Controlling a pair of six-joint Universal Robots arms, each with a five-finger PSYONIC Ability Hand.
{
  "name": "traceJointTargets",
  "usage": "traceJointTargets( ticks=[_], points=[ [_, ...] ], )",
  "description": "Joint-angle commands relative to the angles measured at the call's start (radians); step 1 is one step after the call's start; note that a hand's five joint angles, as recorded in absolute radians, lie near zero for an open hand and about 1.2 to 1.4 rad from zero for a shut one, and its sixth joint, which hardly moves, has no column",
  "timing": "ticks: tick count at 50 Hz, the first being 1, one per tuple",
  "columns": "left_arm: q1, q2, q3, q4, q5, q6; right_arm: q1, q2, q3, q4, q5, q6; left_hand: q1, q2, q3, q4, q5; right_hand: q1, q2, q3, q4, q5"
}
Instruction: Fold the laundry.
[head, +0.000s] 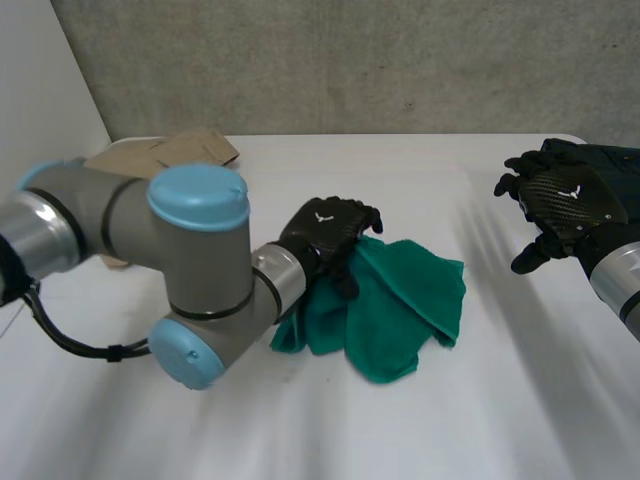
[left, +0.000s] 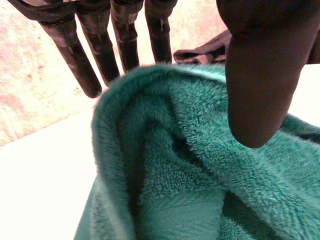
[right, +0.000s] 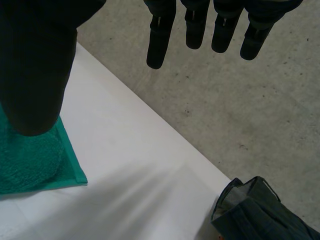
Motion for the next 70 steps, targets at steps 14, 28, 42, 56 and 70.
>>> traceJointTargets(
  ticks=[14, 28, 42, 56, 70],
  points=[
    [0.136, 0.279, -0.356, -0.023, -0.136, -0.159, -0.011, 0.084, -0.082, 0.532, -0.047, 0.089, -0.11, -0.12, -0.123, -0.108, -0.105, -0.255, 0.067, 0.068, 0.066, 0.055],
    [0.133, 0.036, -0.177, -0.015, -0.122, -0.343, 0.033, 0.195, -0.009, 0.244, -0.047, 0.34, 0.086, 0.076, 0.074, 0.089, 0.091, -0.287, 0.034, 0.036, 0.034, 0.023],
    [0.139, -0.019, -0.126, -0.012, -0.059, -0.398, 0.162, 0.311, -0.06, 0.113, 0.047, 0.39, 0.955, 0.945, 0.943, 0.958, 0.96, -0.025, 0.297, 0.299, 0.297, 0.286],
    [0.144, 0.024, -0.143, -0.024, -0.059, -0.389, 0.204, 0.348, -0.083, -0.002, 0.159, 0.364, 0.955, 0.945, 0.943, 0.958, 0.96, 0.856, 1.178, 1.179, 1.177, 1.166],
    [0.187, 0.318, -0.184, -0.122, -0.058, -0.178, 0.178, 0.052, -0.126, -0.033, 0.145, 0.249, 0.955, 0.945, 0.943, 0.958, 0.96, 0.859, 1.181, 1.182, 1.181, 1.17]
  ],
)
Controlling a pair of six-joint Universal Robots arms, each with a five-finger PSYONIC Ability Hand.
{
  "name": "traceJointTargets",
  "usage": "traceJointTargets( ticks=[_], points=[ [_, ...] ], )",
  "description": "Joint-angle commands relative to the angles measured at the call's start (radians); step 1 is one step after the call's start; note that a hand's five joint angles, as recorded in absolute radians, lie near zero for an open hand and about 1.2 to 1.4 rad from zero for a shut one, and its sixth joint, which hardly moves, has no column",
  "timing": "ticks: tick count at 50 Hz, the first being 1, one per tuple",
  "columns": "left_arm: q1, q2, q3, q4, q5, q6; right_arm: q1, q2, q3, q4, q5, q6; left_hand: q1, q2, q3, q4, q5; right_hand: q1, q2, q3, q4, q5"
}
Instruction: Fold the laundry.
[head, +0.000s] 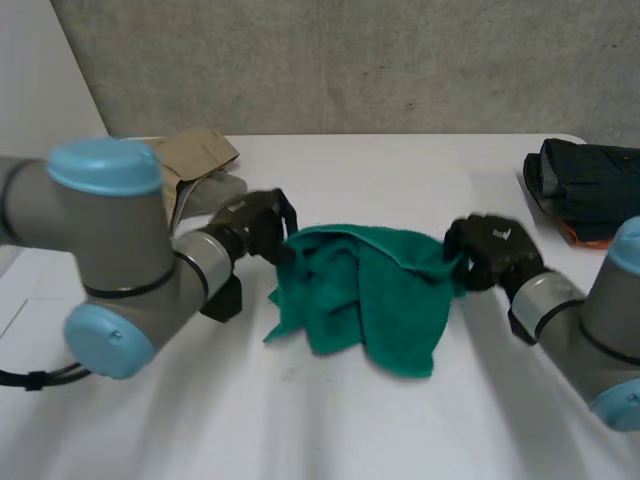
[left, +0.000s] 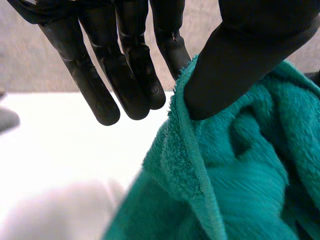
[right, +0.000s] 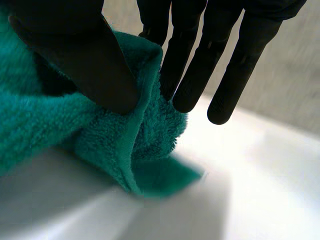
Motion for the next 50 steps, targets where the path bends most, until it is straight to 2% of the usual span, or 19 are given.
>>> traceJointTargets(
  ticks=[1, 6, 7, 12, 16, 18, 21, 24, 25, 27, 29, 32, 33, 36, 38, 43, 50],
  points=[
    [0.022, 0.169, -0.017, -0.076, 0.002, 0.178, -0.022, -0.237, -0.056, 0.05, -0.012, -0.084, 0.234, 0.203, 0.208, 0.201, 0.229, 0.283, 0.243, 0.213, 0.202, 0.258],
    [0.022, 0.264, -0.018, -0.133, -0.001, 0.345, -0.054, -0.351, -0.167, 0.228, -0.032, -0.165, 0.234, 0.203, 0.208, 0.201, 0.229, 0.283, 0.243, 0.213, 0.202, 0.258],
    [0.022, 0.275, -0.018, -0.136, -0.002, 0.366, -0.062, -0.374, -0.215, 0.31, -0.057, -0.197, 0.234, 0.203, 0.208, 0.201, 0.229, 0.283, 0.243, 0.213, 0.202, 0.258],
    [0.024, 0.29, -0.029, -0.139, -0.028, 0.471, -0.082, -0.377, -0.32, 0.52, -0.146, -0.294, 0.234, 0.203, 0.208, 0.201, 0.229, 0.283, 0.243, 0.213, 0.202, 0.258],
    [0.019, 0.246, -0.041, -0.127, -0.07, 0.544, -0.09, -0.267, -0.366, 0.598, -0.158, -0.398, 0.234, 0.203, 0.208, 0.201, 0.229, 0.283, 0.243, 0.213, 0.202, 0.258],
    [0.024, 0.165, -0.024, -0.098, -0.097, 0.59, -0.085, -0.176, -0.398, 0.601, -0.144, -0.45, 0.234, 0.203, 0.208, 0.201, 0.229, 0.283, 0.243, 0.213, 0.202, 0.258],
    [0.024, 0.056, 0.037, 0.003, -0.123, 0.641, -0.079, -0.092, -0.446, 0.601, -0.12, -0.461, 0.234, 0.203, 0.208, 0.201, 0.229, 0.283, 0.243, 0.213, 0.202, 0.258],
    [0.021, -0.003, 0.104, 0.107, -0.124, 0.687, -0.071, 0.012, -0.544, 0.574, -0.063, -0.429, 0.234, 0.203, 0.208, 0.201, 0.229, 0.283, 0.243, 0.213, 0.202, 0.258],
    [0.022, -0.027, 0.158, 0.184, -0.122, 0.73, -0.068, 0.037, -0.575, 0.555, -0.045, -0.418, 0.234, 0.203, 0.208, 0.201, 0.229, 0.283, 0.243, 0.213, 0.202, 0.258],
    [0.025, -0.049, 0.224, 0.272, -0.121, 0.787, -0.05, 0.101, -0.671, 0.447, 0.018, -0.376, 0.234, 0.203, 0.208, 0.201, 0.229, 0.283, 0.243, 0.213, 0.202, 0.258],
    [0.027, -0.064, 0.318, 0.413, -0.119, 0.851, -0.031, 0.113, -0.728, 0.318, 0.061, -0.325, 0.234, 0.203, 0.208, 0.201, 0.229, 0.283, 0.243, 0.213, 0.202, 0.258],
    [0.022, -0.061, 0.393, 0.598, -0.114, 0.886, -0.019, 0.098, -0.75, 0.136, 0.095, -0.254, 0.234, 0.203, 0.208, 0.201, 0.229, 0.283, 0.243, 0.213, 0.202, 0.258],
    [0.021, -0.058, 0.402, 0.638, -0.111, 0.887, -0.019, 0.078, -0.745, 0.006, 0.106, -0.21, 0.234, 0.203, 0.208, 0.201, 0.229, 0.283, 0.243, 0.213, 0.202, 0.258],
    [0.018, -0.03, 0.413, 0.737, -0.085, 0.883, -0.018, 0.035, -0.722, -0.147, 0.107, -0.15, 0.234, 0.203, 0.208, 0.201, 0.229, 0.283, 0.243, 0.213, 0.202, 0.258],
    [0.013, -0.003, 0.401, 0.732, -0.076, 0.883, -0.019, -0.009, -0.689, -0.204, 0.092, -0.127, 0.234, 0.203, 0.208, 0.201, 0.229, 0.283, 0.243, 0.213, 0.202, 0.258],
    [-0.007, 0.097, 0.252, 0.637, -0.079, 0.883, -0.028, -0.057, -0.63, -0.17, 0.032, -0.118, 0.234, 0.203, 0.208, 0.201, 0.229, 0.283, 0.243, 0.213, 0.202, 0.258],
    [-0.005, 0.195, -0.018, 0.536, -0.111, 0.888, -0.036, -0.094, -0.518, -0.013, -0.044, -0.128, 0.234, 0.203, 0.208, 0.201, 0.229, 0.283, 0.243, 0.213, 0.202, 0.258]
  ],
)
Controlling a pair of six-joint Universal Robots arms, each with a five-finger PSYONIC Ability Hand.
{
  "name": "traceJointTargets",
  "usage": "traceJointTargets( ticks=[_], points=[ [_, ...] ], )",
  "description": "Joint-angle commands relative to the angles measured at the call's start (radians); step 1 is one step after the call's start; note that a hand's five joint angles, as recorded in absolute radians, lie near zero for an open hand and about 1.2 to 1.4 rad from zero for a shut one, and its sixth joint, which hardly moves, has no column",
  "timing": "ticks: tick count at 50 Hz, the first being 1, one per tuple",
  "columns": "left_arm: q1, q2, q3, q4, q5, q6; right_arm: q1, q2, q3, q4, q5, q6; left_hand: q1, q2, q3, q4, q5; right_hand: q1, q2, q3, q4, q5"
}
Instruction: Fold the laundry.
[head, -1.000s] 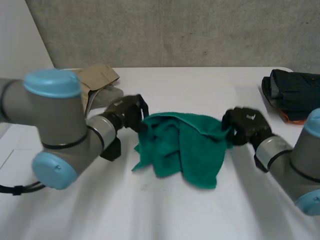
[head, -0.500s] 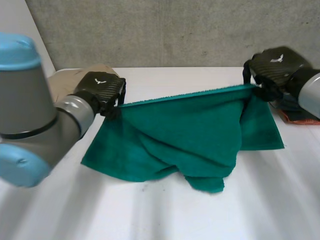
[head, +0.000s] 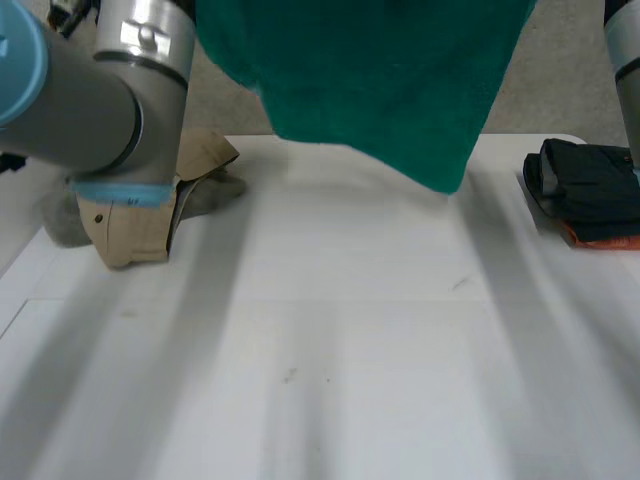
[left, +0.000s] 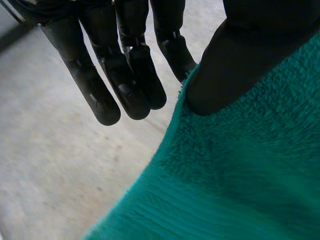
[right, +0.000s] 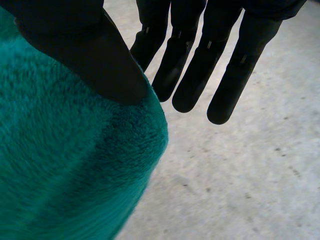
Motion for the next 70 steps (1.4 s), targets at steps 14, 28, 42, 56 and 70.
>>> traceJointTargets(
  ticks=[14, 28, 42, 56, 70],
  points=[
    [-0.001, -0.025, -0.699, -0.057, -0.045, -0.012, -0.04, 0.018, 0.489, 0.385, -0.208, -0.189, 0.235, 0.199, 0.203, 0.197, 0.214, 0.262, 0.214, 0.205, 0.197, 0.191],
    [0.074, -0.125, -0.706, -0.046, -0.012, -0.076, -0.055, 0.027, 0.555, 0.382, -0.206, -0.226, -0.668, -0.705, -0.701, -0.706, -0.69, 0.262, 0.214, 0.205, 0.197, 0.191],
    [0.113, -0.094, -0.678, -0.081, -0.009, -0.432, -0.086, 0.027, 0.558, 0.382, -0.186, -0.22, -0.695, -0.732, -0.728, -0.733, -0.716, 0.262, 0.214, 0.205, 0.197, 0.191],
    [0.145, -0.209, -0.549, -0.255, -0.028, -0.411, -0.103, 0.027, 0.555, 0.382, -0.139, -0.211, -0.534, -0.57, -0.566, -0.572, -0.555, 0.262, 0.214, 0.205, 0.197, 0.191],
    [0.186, -0.174, -0.624, -0.252, -0.046, -0.285, -0.094, 0.032, 0.551, 0.377, -0.11, -0.198, -0.379, -0.415, -0.411, -0.417, -0.4, 0.262, 0.214, 0.205, 0.197, 0.191]
  ],
)
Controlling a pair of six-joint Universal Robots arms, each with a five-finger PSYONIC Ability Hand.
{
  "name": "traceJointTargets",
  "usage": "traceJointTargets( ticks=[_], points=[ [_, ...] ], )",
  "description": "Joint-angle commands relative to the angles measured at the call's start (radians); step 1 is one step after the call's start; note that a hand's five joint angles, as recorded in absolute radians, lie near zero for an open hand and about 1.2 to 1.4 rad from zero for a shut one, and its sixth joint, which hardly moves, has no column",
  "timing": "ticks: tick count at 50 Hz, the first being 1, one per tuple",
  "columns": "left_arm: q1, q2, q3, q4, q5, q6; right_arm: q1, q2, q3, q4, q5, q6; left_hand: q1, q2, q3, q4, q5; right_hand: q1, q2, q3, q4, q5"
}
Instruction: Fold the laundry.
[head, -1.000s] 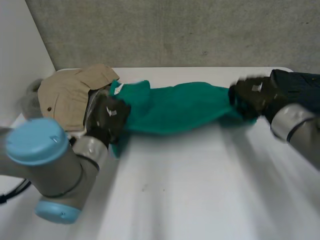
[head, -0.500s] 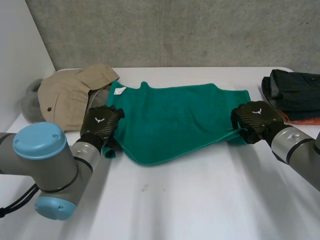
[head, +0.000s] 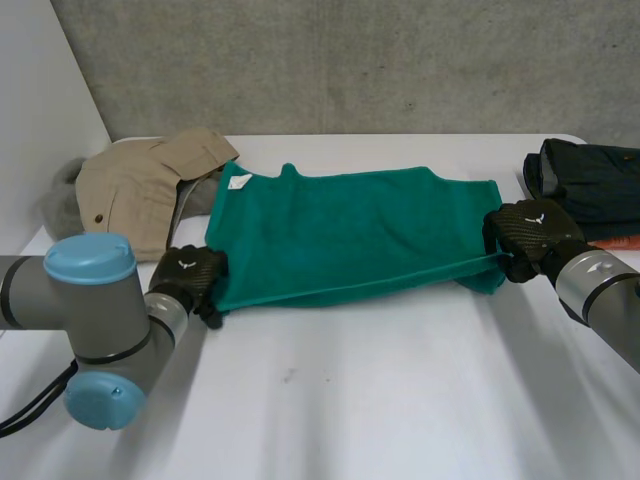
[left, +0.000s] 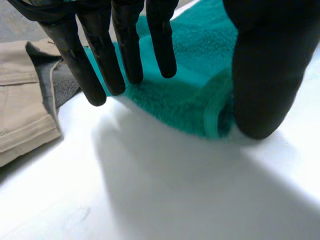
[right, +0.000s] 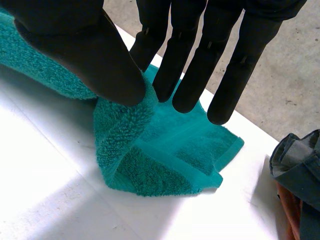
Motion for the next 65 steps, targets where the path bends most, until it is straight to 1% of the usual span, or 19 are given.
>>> traceJointTargets(
  ticks=[1, 4, 5, 14, 26, 27, 28, 30, 31, 39, 48, 52, 56, 57, 58, 61, 63, 64, 65],
  points=[
    [0.032, 0.018, -0.03, 0.028, -0.007, 0.052, 0.005, 0.004, 0.0, -0.001, 0.0, 0.0, 0.334, 0.334, 0.334, 0.329, 0.325, 0.258, 0.214, 0.205, 0.197, 0.191],
    [0.04, 0.018, -0.027, 0.04, -0.008, 0.052, 0.005, 0.006, 0.0, -0.001, 0.003, 0.0, 0.818, 0.818, 0.818, 0.813, 0.809, 0.258, 0.214, 0.205, 0.197, 0.191],
    [0.044, 0.02, -0.029, 0.046, -0.008, 0.052, 0.005, 0.006, 0.0, -0.001, 0.003, 0.0, 0.86, 0.86, 0.859, 0.855, 0.85, 0.258, 0.214, 0.205, 0.197, 0.191],
    [0.058, 0.13, -0.075, 0.115, 0.002, 0.04, 0.005, 0.007, 0.001, -0.001, 0.003, -0.001, 0.86, 0.86, 0.86, 0.855, 0.851, 0.258, 0.214, 0.205, 0.197, 0.191],
    [0.045, 0.123, -0.082, 0.109, 0.004, 0.041, 0.006, 0.029, 0.0, 0.006, 0.001, -0.003, 0.86, 0.86, 0.86, 0.855, 0.851, 0.258, 0.214, 0.205, 0.197, 0.191],
    [0.042, 0.121, -0.084, 0.106, 0.004, 0.041, 0.006, 0.029, 0.0, 0.006, 0.001, -0.003, 0.843, 0.843, 0.843, 0.838, 0.834, 0.258, 0.214, 0.205, 0.197, 0.191],
    [0.041, 0.118, -0.084, 0.106, 0.004, 0.041, 0.006, 0.029, 0.0, 0.008, 0.001, -0.006, 0.689, 0.689, 0.689, 0.684, 0.68, 0.258, 0.214, 0.205, 0.197, 0.191],
    [0.035, 0.113, -0.085, 0.103, -0.001, 0.043, 0.006, 0.029, 0.0, 0.008, 0.001, -0.007, 0.092, 0.092, 0.092, 0.087, 0.083, 0.258, 0.214, 0.205, 0.197, 0.191],
    [0.031, 0.113, -0.085, 0.101, -0.001, 0.043, 0.006, 0.03, 0.0, 0.008, 0.001, -0.009, 0.054, 0.054, 0.053, 0.048, 0.044, 0.258, 0.214, 0.205, 0.197, 0.191],
    [-0.005, 0.112, -0.082, 0.061, -0.001, 0.043, 0.005, 0.036, 0.0, 0.006, 0.003, -0.01, 0.048, 0.047, 0.047, 0.042, 0.038, 0.258, 0.214, 0.205, 0.197, 0.191],
    [0.005, 0.052, -0.059, 0.06, -0.001, 0.049, 0.005, 0.038, 0.001, 0.008, 0.006, -0.012, 0.071, 0.071, 0.07, 0.066, 0.061, 0.258, 0.214, 0.205, 0.197, 0.191],
    [0.017, 0.035, -0.035, 0.063, -0.008, 0.049, 0.003, 0.038, 0.001, 0.008, 0.006, -0.012, 0.238, 0.238, 0.237, 0.232, 0.228, 0.258, 0.214, 0.205, 0.197, 0.191],
    [0.044, 0.029, -0.018, 0.072, -0.008, 0.052, 0.003, 0.038, 0.001, 0.008, 0.006, -0.013, 0.566, 0.566, 0.566, 0.561, 0.557, 0.258, 0.214, 0.205, 0.197, 0.191],
    [0.06, 0.029, -0.015, 0.072, -0.008, 0.052, 0.003, 0.038, 0.001, 0.008, 0.008, -0.013, 0.779, 0.779, 0.779, 0.774, 0.77, 0.258, 0.214, 0.205, 0.197, 0.191],
    [0.066, 0.029, -0.013, 0.072, -0.01, 0.052, 0.003, 0.038, 0.001, 0.008, 0.006, -0.013, 0.86, 0.859, 0.859, 0.854, 0.85, 0.258, 0.214, 0.205, 0.197, 0.191],
    [0.078, 0.03, -0.021, 0.069, -0.01, 0.052, 0.005, 0.035, 0.0, 0.009, 0.006, -0.015, 0.86, 0.86, 0.86, 0.855, 0.851, 0.25, 0.206, 0.197, 0.189, 0.184],
    [0.074, 0.04, -0.03, 0.074, -0.005, 0.052, 0.006, 0.033, -0.003, 0.013, 0.006, -0.013, 0.86, 0.86, 0.86, 0.855, 0.851, -0.103, -0.147, -0.156, -0.164, -0.169],
    [0.069, 0.05, -0.036, 0.075, -0.004, 0.05, 0.005, 0.033, -0.005, 0.014, 0.008, -0.013, 0.86, 0.86, 0.86, 0.855, 0.851, -0.355, -0.399, -0.408, -0.416, -0.421],
    [0.068, 0.055, -0.038, 0.074, -0.004, 0.05, 0.001, 0.029, -0.014, 0.02, 0.009, -0.01, 0.86, 0.86, 0.86, 0.855, 0.851, -0.733, -0.777, -0.786, -0.794, -0.799]
  ],
)
